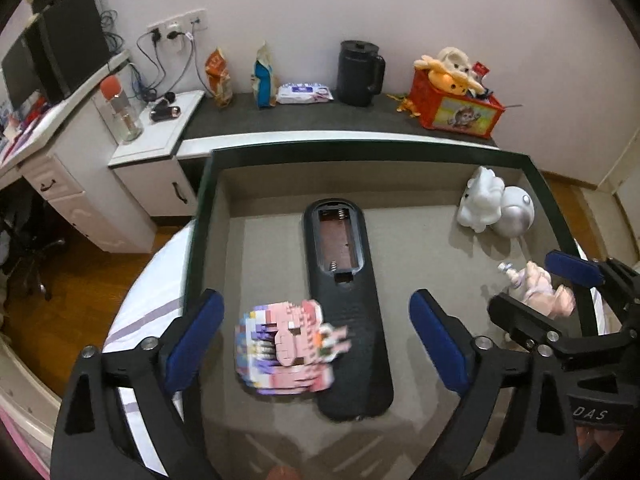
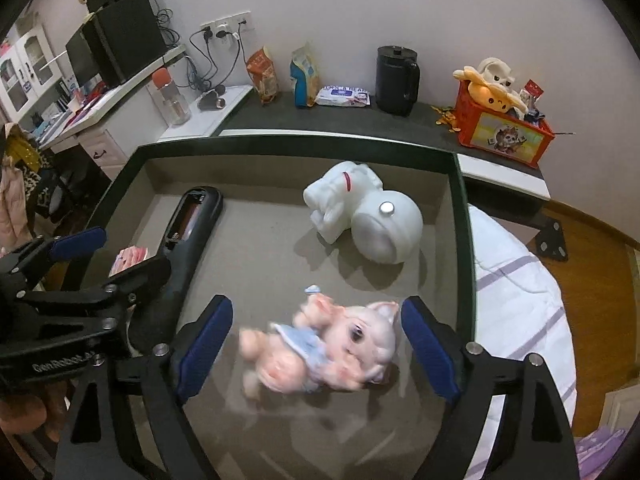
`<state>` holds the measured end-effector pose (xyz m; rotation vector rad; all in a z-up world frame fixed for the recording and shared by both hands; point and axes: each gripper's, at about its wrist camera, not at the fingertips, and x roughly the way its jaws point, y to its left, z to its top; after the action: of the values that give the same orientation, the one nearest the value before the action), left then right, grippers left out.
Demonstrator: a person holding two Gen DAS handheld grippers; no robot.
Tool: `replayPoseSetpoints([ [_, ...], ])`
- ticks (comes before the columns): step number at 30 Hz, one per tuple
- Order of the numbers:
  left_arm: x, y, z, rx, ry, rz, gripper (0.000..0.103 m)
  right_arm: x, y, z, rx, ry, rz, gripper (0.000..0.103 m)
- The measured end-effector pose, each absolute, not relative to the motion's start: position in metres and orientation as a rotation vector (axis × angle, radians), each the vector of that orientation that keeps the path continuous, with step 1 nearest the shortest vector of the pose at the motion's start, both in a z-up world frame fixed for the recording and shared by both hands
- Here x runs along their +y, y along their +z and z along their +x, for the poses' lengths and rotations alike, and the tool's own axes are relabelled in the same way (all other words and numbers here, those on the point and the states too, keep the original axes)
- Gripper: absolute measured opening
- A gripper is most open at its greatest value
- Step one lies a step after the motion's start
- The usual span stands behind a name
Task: Organize rigid objects
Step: 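Release both objects in the tray and withdraw both grippers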
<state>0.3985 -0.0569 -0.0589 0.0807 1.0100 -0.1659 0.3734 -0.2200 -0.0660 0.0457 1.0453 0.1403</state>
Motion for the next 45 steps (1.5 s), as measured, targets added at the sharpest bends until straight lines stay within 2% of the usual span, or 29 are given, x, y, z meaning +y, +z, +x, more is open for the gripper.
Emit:
replayPoseSetpoints([
  [10, -0.006, -0.007, 0.329, 0.863, -0.172, -0.057, 0.103, -0.234, -0.033, 0.324, 0.975, 0.160, 0.172, 0.093],
  [20, 0.049, 0.032, 0.199, 0.735, -0.160, -0.098, 0.103, -0.237, 0.022, 0.203, 0.808, 0.166, 0.224, 0.093],
  [31, 0.074, 0.016, 0.091, 0.741, -0.158, -0.145, 0.103, -0.207, 0.029, 0.094, 0.757, 0.132, 0.147, 0.093],
  [45, 0.052, 0.015, 0.062, 0.731, -0.197, -0.106, 0.103, -0.197, 0.019, 0.052, 0.781, 0.127, 0.129, 0.093],
])
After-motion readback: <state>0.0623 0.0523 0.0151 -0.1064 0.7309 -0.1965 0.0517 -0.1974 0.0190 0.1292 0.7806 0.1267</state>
